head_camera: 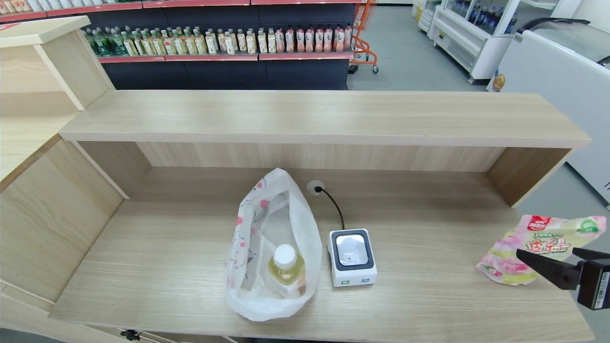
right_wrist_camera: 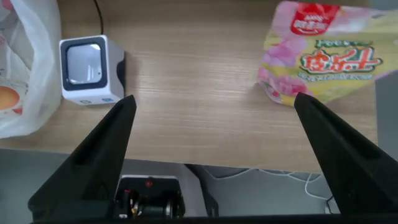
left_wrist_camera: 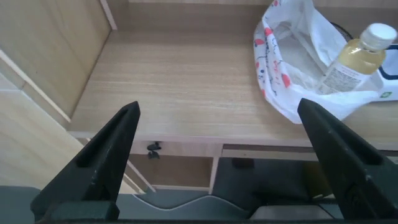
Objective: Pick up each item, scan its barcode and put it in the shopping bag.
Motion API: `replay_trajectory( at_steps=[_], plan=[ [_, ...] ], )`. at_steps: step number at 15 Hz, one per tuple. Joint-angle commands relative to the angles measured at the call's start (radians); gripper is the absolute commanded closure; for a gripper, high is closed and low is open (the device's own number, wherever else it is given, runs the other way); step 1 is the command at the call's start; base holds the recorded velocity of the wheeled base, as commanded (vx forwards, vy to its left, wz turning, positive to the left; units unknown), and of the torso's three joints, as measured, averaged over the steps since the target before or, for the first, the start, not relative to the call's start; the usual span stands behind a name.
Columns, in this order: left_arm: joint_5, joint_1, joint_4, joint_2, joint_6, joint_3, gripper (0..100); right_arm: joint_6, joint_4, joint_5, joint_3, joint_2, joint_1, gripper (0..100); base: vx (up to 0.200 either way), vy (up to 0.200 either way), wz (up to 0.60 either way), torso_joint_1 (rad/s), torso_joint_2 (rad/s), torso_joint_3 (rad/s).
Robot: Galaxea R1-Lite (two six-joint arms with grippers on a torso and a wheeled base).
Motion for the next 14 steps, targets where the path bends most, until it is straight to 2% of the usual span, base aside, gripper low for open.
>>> replay_trajectory(
  at_steps=[1, 6, 11, 14],
  plan=[
    [0.0, 0.0, -0.001, 0.0, -0.001, 0.0, 0, 0.0, -0.001, 0.013, 0.009, 0.01, 0.002, 0, -0.2, -0.2, 0.0, 0.002, 0.0, 0.007],
    [0.0, 0.0, -0.001, 0.001, 0.002, 0.0, 0, 0.006, -0.01, 0.016, 0.006, 0.035, -0.001, 0, -0.2, -0.2, 0.0, -0.003, 0.0, 0.003],
    [-0.001, 0.0, -0.001, 0.001, 0.0, 0.0, 0, 0.066, -0.011, 0.019, -0.149, 0.185, -0.07, 0, 0.0, 0.0, 0.0, 0.0, 0.0, 0.0],
    [-0.001, 0.0, -0.001, 0.001, 0.002, 0.0, 0, 0.092, -0.011, 0.019, -0.21, 0.245, -0.112, 0, 0.2, -0.2, 0.0, 0.006, 0.0, 0.007]
  ],
)
